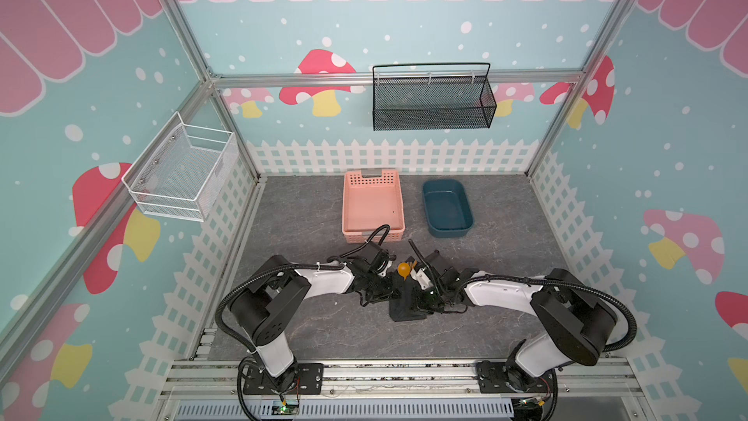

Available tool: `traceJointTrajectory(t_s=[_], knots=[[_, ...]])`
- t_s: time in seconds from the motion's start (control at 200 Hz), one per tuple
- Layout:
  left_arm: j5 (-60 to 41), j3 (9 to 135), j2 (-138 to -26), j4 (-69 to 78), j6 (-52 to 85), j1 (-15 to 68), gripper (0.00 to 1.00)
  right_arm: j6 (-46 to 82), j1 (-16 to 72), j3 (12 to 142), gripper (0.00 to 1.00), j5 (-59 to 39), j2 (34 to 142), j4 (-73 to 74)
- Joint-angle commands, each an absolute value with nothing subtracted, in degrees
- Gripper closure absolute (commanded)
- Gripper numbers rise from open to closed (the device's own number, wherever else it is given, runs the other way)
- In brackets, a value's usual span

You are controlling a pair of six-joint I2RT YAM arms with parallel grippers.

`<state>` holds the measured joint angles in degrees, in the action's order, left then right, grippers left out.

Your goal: Place the utensils on the paper napkin and roll it up

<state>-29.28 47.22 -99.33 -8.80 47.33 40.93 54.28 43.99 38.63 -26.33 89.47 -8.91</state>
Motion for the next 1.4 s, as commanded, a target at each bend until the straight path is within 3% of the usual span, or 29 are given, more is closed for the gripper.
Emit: traceJointTrajectory(t_s=[0.0,0.38,0.801,1.396], knots=[[-27.34,48.27,-99.18,-12.09,46.76,41.12,1.0,54.49,44.56,37.76,0.91,-24.62,90.69,-8.97],[-30.27,53.07,-96.31,-13.1,47.19,41.65,1.0,54.49,44.56,37.4,0.92,-24.78,91.35,-8.33],[-33.11,58.21,-103.49,-11.35,47.46,42.98,1.0,55.06,44.54,37.09,0.93,-24.63,89.82,-7.91],[-33.41,57.12,-109.07,-11.06,46.02,43.07,1.0,57.45,44.56,34.68,0.86,-22.56,79.21,-12.47]])
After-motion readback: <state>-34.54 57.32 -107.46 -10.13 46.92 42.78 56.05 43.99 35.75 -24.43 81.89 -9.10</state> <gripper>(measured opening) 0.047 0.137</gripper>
